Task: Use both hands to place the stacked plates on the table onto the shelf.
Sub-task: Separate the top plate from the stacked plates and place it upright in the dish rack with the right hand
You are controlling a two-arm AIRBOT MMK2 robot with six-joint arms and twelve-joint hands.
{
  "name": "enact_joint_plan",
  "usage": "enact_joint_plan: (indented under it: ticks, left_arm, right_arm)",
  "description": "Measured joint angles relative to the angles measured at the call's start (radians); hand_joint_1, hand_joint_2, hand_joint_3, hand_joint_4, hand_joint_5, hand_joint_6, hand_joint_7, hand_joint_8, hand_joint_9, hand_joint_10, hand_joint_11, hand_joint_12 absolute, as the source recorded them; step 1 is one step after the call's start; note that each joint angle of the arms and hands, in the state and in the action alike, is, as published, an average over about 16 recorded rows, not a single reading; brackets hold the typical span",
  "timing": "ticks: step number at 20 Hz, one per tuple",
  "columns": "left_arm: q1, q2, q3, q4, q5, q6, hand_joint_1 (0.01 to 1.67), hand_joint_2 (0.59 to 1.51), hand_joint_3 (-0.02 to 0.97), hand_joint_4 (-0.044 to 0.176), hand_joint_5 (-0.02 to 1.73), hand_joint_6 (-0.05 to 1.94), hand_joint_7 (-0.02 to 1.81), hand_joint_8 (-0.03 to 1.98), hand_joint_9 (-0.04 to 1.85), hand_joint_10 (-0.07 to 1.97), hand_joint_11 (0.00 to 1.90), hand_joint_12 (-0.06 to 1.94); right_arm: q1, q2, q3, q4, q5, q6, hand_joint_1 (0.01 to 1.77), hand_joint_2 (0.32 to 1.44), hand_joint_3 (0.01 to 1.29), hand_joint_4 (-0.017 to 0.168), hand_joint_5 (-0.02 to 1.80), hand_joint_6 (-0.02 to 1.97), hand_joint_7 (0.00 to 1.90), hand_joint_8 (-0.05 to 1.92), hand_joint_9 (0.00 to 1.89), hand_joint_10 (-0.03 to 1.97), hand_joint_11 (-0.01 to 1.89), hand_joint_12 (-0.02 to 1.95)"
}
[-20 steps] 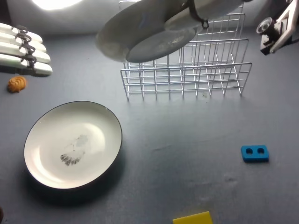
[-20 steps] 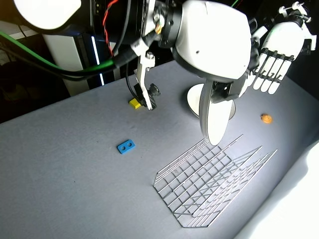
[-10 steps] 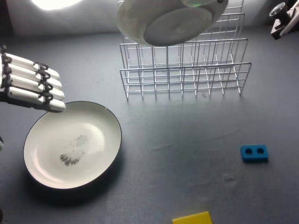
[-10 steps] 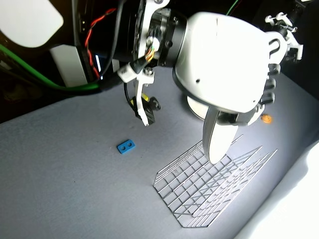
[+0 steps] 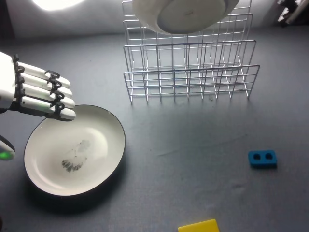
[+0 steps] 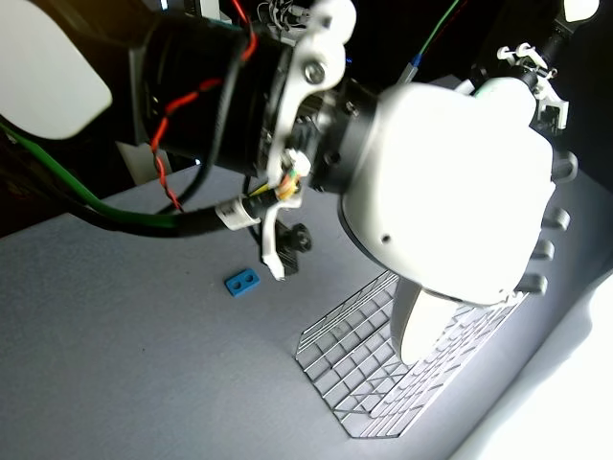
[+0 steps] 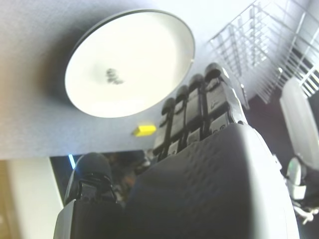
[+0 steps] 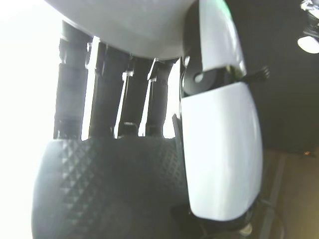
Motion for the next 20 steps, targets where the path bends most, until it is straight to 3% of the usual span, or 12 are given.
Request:
enact_joint_plan:
  ticks: [10, 20]
  left_arm:
    - [0.044, -0.011, 0.013, -0.006, 0.015, 0.006, 0.02, 1.267, 0.011, 0.007, 0.03, 0.01, 0.03, 0.02, 0.02, 0.00, 0.02, 0.01]
    - [0.080, -0.011, 0.019, -0.008, 0.013, 0.005, 0.02, 1.269, 0.011, 0.007, 0.02, 0.01, 0.03, 0.02, 0.02, 0.00, 0.02, 0.01]
  right_arm:
    - [-0.045, -0.092, 0.124, 0.076, -0.021, 0.002, 1.24, 0.96, 0.01, -0.009, 0.95, 0.83, 1.18, 0.74, 1.44, 0.02, 1.04, 0.98]
    - [-0.115, -0.159, 0.224, 0.090, 0.019, 0.005, 1.23, 0.96, 0.01, -0.009, 0.94, 0.83, 1.16, 0.74, 1.42, 0.00, 1.03, 1.00]
